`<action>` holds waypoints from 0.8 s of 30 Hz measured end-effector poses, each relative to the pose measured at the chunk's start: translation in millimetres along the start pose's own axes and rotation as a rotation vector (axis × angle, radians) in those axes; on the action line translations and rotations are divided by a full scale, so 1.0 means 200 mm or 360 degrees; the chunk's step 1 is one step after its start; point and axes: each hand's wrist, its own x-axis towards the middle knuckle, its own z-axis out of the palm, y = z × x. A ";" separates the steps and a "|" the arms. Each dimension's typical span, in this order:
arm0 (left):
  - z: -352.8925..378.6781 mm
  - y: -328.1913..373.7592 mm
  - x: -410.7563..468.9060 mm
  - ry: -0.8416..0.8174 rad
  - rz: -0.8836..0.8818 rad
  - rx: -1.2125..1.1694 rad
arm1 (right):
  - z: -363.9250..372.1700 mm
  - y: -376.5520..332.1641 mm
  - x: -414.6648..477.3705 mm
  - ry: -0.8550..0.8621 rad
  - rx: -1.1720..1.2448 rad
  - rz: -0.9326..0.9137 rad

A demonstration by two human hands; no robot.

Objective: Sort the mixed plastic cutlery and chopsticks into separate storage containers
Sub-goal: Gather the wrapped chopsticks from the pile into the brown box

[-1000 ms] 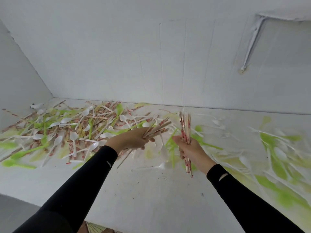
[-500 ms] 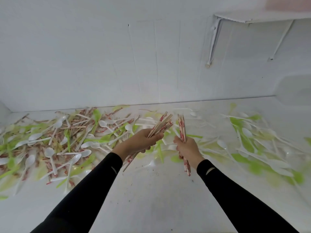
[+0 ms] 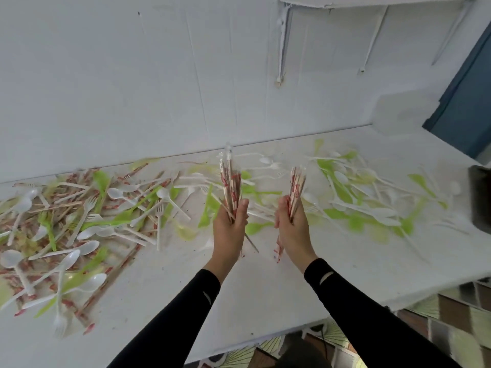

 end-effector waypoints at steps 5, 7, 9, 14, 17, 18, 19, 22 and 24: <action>0.03 -0.11 -0.02 -0.0282 -0.0078 0.0239 | -0.08 0.13 -0.07 -0.0249 -0.0157 0.0258; 0.05 -0.12 -0.01 -0.0400 -0.0159 0.0243 | -0.12 0.09 -0.03 -0.0278 -0.0083 0.0388; 0.10 -0.07 0.02 -0.0471 -0.0225 0.0245 | -0.17 0.04 0.05 -0.0311 0.0010 0.0509; 0.42 0.12 0.13 -0.0703 -0.0503 0.0102 | -0.41 -0.08 0.22 -0.0309 0.0342 0.0763; 0.75 0.20 0.18 -0.0801 -0.0849 -0.0185 | -0.68 -0.18 0.35 -0.0227 0.0485 0.0782; 0.85 0.22 0.18 -0.0838 -0.0944 -0.0310 | -0.77 -0.20 0.38 -0.0185 0.0517 0.0796; 0.97 0.26 0.19 -0.0886 -0.1009 -0.0410 | -0.89 -0.23 0.43 -0.0128 0.0535 0.0800; 1.29 0.34 0.19 -0.1011 -0.0985 -0.0489 | -1.17 -0.28 0.54 0.0030 0.0523 0.0811; 1.61 0.40 0.14 -0.1124 -0.0924 -0.0481 | -1.45 -0.30 0.62 0.0153 0.0542 0.0781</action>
